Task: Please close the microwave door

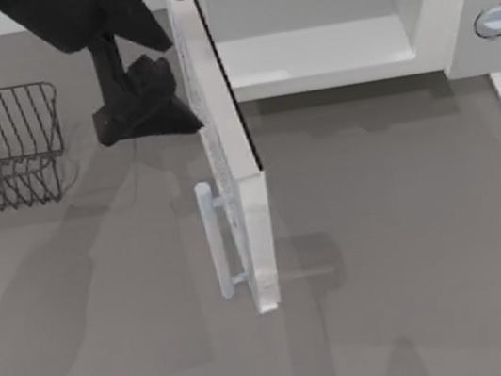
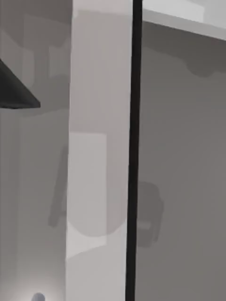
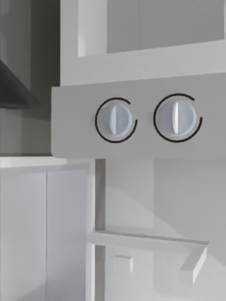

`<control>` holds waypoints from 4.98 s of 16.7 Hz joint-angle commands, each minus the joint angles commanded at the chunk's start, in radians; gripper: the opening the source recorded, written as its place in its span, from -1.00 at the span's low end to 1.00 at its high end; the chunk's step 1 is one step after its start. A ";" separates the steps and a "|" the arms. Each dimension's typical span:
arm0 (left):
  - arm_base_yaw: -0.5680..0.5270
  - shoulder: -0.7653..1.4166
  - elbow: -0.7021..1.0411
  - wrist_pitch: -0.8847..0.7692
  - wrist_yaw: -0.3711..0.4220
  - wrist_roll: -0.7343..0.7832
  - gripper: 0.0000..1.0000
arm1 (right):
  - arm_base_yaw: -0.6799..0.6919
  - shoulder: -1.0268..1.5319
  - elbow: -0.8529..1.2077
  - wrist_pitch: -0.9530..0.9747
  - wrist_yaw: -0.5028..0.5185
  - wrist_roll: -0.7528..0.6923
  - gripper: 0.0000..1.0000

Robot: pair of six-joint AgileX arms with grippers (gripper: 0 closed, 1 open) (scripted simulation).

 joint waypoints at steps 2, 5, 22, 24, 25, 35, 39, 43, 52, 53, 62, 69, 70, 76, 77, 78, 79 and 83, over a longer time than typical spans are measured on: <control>-0.023 -0.001 -0.077 0.090 -0.007 -0.025 1.00 | 0.000 0.000 0.000 0.000 0.000 0.000 1.00; -0.049 -0.003 -0.157 0.174 -0.016 -0.051 1.00 | 0.000 0.000 0.000 0.000 0.000 0.000 1.00; -0.052 -0.004 -0.164 0.181 -0.017 -0.054 -0.96 | 0.000 0.000 0.000 0.000 0.000 0.000 1.00; -0.052 -0.004 -0.164 0.181 -0.017 -0.054 -1.00 | 0.000 0.000 0.000 0.000 0.000 0.000 1.00; -0.052 -0.004 -0.164 0.181 -0.017 -0.054 -1.00 | 0.000 0.000 0.000 0.000 0.000 0.000 1.00; -0.069 0.009 -0.148 0.186 -0.023 -0.073 -1.00 | 0.000 0.000 0.000 0.000 0.000 0.000 1.00; -0.092 0.024 -0.130 0.192 -0.031 -0.097 -1.00 | 0.000 0.000 0.000 0.000 0.000 0.000 1.00; -0.093 0.024 -0.129 0.194 -0.032 -0.102 -1.00 | 0.000 0.000 0.000 0.000 0.000 0.000 1.00; -0.136 0.056 -0.088 0.202 -0.047 -0.148 -1.00 | 0.000 0.000 0.000 0.000 0.000 0.000 1.00; -0.138 0.059 -0.086 0.202 -0.048 -0.150 -1.00 | 0.000 0.000 0.000 0.000 0.000 0.000 1.00; -0.180 0.097 -0.036 0.207 -0.063 -0.192 -1.00 | 0.000 0.000 0.000 0.000 0.000 0.000 1.00; -0.205 0.124 0.002 0.205 -0.073 -0.220 -1.00 | 0.000 0.000 0.000 0.000 0.000 0.000 1.00; -0.210 0.130 0.010 0.205 -0.075 -0.225 -1.00 | 0.000 0.000 0.000 0.000 0.000 0.000 1.00; -0.216 0.133 0.009 0.203 -0.078 -0.234 -1.00 | 0.000 0.000 0.000 0.000 0.000 0.000 1.00; -0.219 0.135 0.002 0.200 -0.079 -0.238 -1.00 | 0.000 0.000 0.000 0.000 0.000 0.000 1.00; -0.222 0.139 -0.005 0.196 -0.081 -0.244 -1.00 | 0.000 0.000 0.000 0.000 0.000 0.000 1.00; -0.226 0.144 -0.011 0.191 -0.082 -0.252 -1.00 | 0.000 0.000 0.000 0.000 0.000 0.000 1.00; -0.245 0.175 -0.002 0.173 -0.084 -0.274 -1.00 | 0.000 0.000 0.000 0.000 0.000 0.000 1.00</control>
